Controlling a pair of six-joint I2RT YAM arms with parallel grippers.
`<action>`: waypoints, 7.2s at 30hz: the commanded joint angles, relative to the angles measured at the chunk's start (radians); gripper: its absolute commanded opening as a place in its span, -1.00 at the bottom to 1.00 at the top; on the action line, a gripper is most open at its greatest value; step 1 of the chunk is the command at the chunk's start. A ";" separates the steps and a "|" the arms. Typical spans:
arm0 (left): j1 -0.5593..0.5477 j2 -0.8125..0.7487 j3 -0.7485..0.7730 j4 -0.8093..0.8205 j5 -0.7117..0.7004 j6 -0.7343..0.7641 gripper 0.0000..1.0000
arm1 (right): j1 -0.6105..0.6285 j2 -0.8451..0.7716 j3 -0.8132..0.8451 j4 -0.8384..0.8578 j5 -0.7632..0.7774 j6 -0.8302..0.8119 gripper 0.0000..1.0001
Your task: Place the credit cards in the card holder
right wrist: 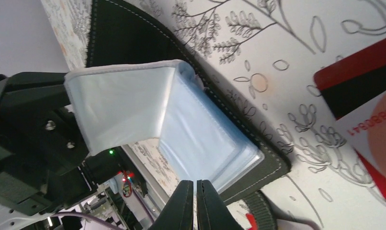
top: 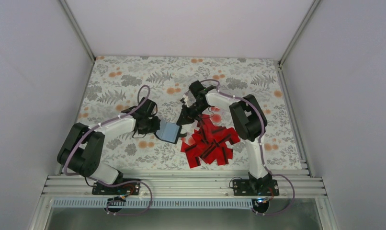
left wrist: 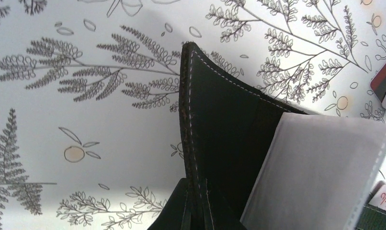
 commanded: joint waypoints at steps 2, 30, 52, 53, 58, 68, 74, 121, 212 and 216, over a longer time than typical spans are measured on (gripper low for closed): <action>-0.002 -0.034 -0.060 0.018 0.061 -0.137 -0.95 | 0.017 -0.054 0.019 0.006 -0.081 0.014 -0.92; -0.002 -0.433 0.032 -0.206 -0.028 0.018 0.19 | 0.111 -0.019 -0.013 0.042 -0.087 0.036 -0.92; -0.203 -0.117 0.320 -0.095 0.295 0.431 0.16 | -0.104 -0.683 -0.365 -0.124 0.471 0.156 -0.18; -0.219 -0.089 0.343 -0.089 0.310 0.437 0.16 | -0.134 -0.714 -0.401 -0.128 0.468 0.171 -0.16; -0.285 0.083 0.466 -0.085 0.368 0.459 0.16 | -0.305 -0.862 -0.600 -0.105 0.395 0.248 -0.27; -0.387 0.452 0.718 -0.099 0.428 0.400 -0.11 | -0.552 -1.003 -0.907 0.062 0.157 0.279 -0.04; -0.434 0.665 0.948 -0.215 0.452 0.410 -0.25 | -0.608 -0.978 -1.001 0.171 0.056 0.280 -0.03; -0.500 0.938 1.170 -0.357 0.600 0.419 -0.34 | -0.683 -0.653 -1.079 0.410 0.063 0.154 -0.35; -0.459 0.863 1.012 -0.250 0.680 0.301 -0.27 | -0.681 -0.760 -1.041 0.469 -0.114 0.113 -0.39; -0.455 0.867 1.010 -0.245 0.682 0.295 -0.27 | -0.682 -0.717 -1.051 0.474 -0.115 0.109 -0.40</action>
